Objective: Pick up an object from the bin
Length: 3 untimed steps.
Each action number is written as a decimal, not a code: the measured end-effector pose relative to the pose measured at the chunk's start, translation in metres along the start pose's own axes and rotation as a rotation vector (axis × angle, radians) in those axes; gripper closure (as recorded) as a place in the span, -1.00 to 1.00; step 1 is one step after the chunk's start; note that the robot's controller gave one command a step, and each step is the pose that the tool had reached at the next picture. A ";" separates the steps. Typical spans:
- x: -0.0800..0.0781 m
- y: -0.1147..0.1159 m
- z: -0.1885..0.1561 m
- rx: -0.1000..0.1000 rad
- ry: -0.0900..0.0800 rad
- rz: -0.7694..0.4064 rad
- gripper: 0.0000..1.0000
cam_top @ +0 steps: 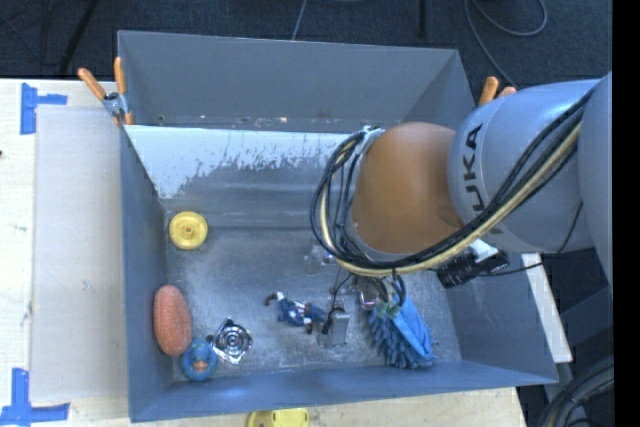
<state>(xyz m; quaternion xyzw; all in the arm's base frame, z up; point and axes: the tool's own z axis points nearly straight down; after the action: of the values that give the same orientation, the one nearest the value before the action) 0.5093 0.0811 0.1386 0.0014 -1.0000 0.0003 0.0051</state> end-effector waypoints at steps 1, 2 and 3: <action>-0.002 0.000 -0.004 -0.001 -0.008 0.003 -1.00; 0.011 0.007 0.048 -0.002 -0.014 0.144 -1.00; 0.011 0.011 0.052 -0.001 -0.006 0.191 -1.00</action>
Offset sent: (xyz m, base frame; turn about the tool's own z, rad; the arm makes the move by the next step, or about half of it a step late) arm -0.0188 0.0095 -0.0686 0.1901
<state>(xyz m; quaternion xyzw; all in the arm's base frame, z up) 0.4980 0.0922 0.0870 -0.0942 -0.9956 0.0005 0.0023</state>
